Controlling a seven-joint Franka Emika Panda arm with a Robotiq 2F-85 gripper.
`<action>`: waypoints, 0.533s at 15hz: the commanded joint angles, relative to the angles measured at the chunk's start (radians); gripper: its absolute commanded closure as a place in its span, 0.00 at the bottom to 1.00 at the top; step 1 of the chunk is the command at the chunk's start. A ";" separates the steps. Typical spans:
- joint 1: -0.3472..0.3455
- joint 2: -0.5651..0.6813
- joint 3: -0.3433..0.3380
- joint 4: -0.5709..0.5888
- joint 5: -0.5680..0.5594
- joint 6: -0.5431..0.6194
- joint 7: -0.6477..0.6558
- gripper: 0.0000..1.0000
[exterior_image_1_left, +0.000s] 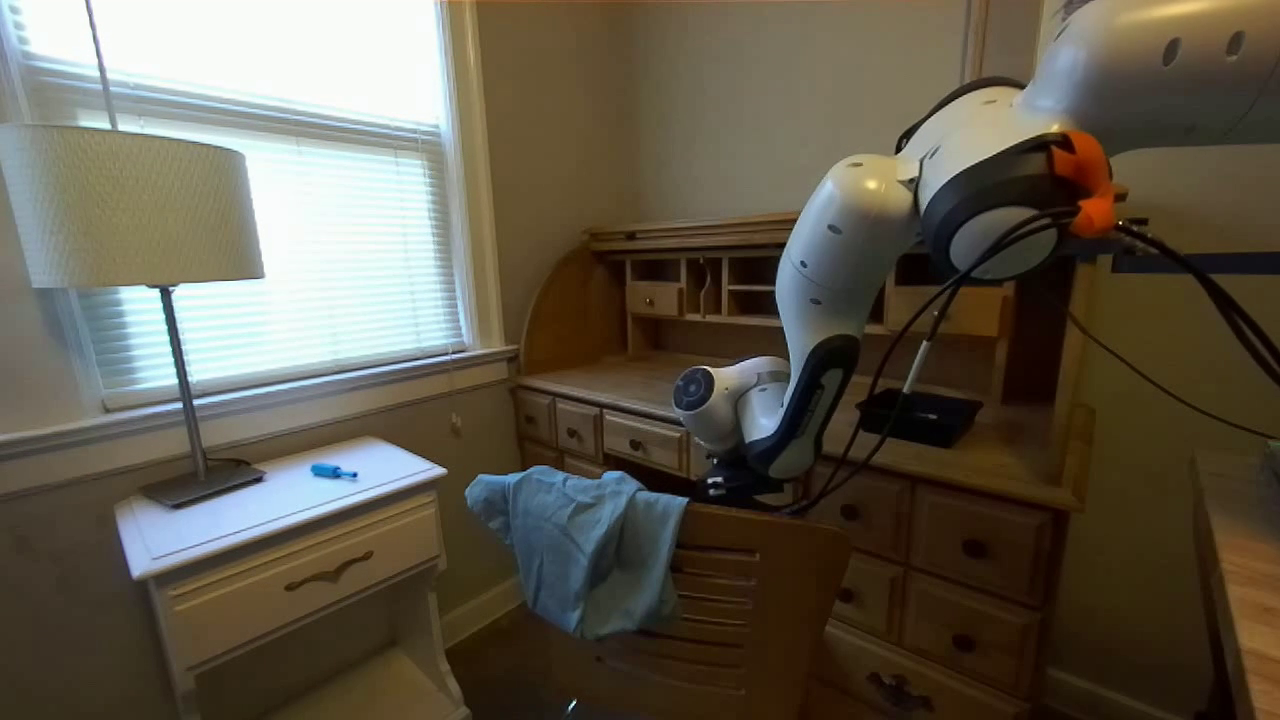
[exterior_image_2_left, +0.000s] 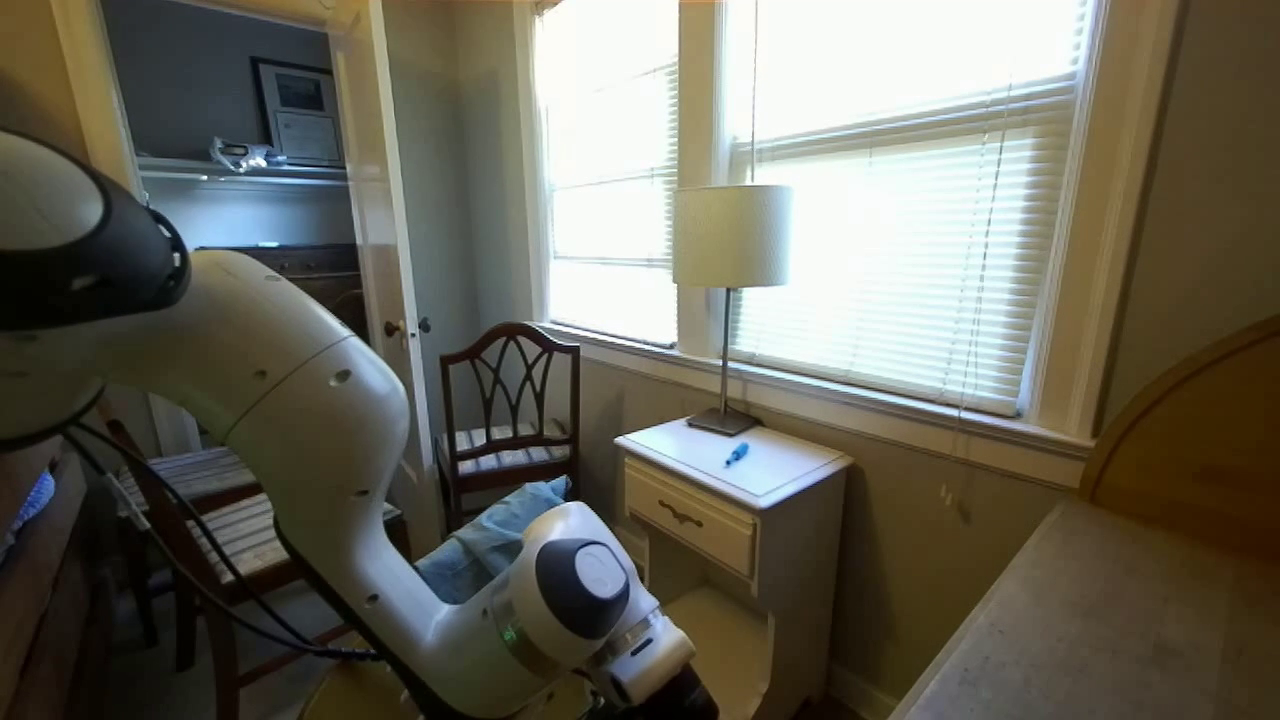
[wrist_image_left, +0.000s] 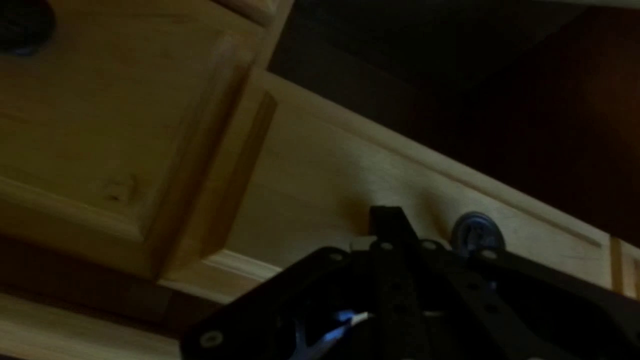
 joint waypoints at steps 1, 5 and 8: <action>-0.010 -0.053 0.042 -0.065 0.034 -0.143 -0.046 1.00; -0.015 -0.116 0.054 -0.105 -0.022 -0.030 -0.148 1.00; 0.022 -0.147 -0.012 -0.178 -0.096 0.182 -0.172 1.00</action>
